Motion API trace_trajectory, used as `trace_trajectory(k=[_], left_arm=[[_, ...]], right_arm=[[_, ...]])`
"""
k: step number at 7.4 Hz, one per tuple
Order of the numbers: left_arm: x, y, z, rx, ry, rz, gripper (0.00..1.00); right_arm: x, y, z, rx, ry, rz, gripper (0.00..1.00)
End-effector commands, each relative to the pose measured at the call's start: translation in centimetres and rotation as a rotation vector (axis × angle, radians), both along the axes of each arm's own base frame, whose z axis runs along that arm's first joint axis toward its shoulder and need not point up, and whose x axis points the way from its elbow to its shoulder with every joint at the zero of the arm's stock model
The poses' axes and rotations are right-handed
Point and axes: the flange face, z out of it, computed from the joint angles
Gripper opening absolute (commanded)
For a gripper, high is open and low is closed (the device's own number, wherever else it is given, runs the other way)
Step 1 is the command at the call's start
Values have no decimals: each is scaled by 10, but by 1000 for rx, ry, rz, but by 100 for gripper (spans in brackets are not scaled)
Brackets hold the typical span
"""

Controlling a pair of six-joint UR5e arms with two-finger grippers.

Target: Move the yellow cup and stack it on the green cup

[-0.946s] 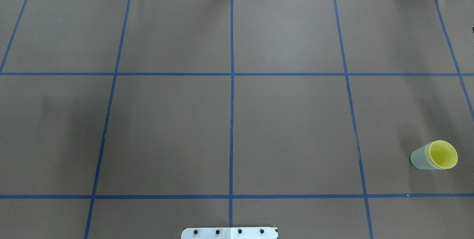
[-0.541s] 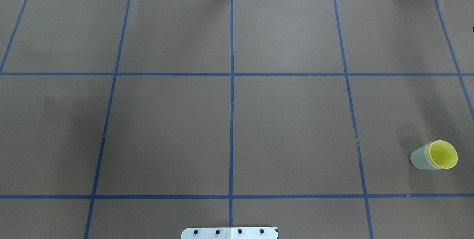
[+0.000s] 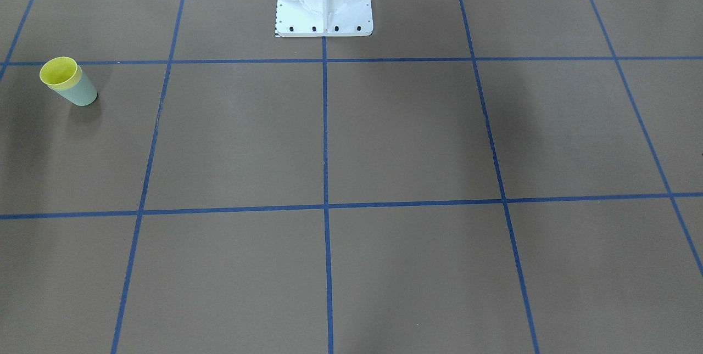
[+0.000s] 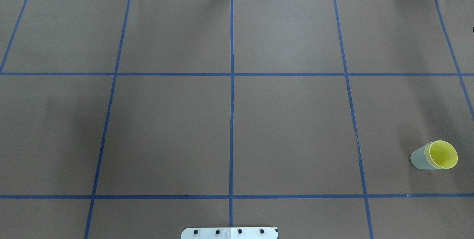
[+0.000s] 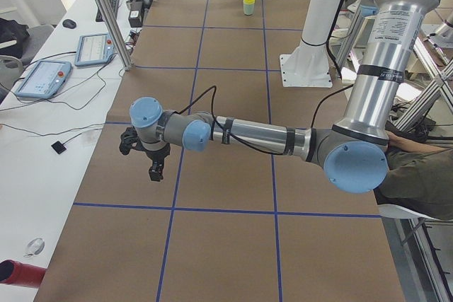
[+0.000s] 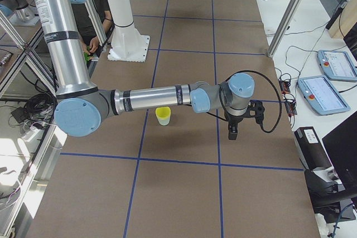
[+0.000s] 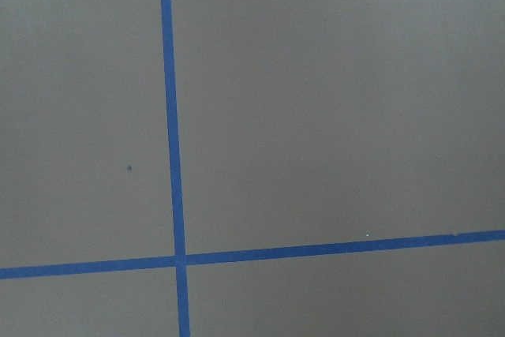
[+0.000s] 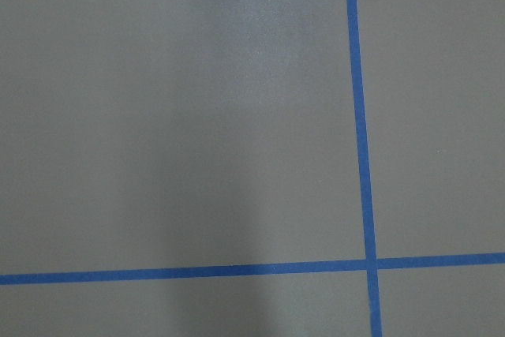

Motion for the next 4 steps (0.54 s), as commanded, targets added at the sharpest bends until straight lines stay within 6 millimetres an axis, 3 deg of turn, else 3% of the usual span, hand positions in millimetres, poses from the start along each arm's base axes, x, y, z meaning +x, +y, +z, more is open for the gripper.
trace_trajectory(k=[1,4], left_arm=[[-1,0,-6,13,-1,-1,100],[-1,0,-7,16,-4,-2,100]], right_arm=[[0,1,-7,13,-2,1,100],[0,11,4,-2,1,1,100]])
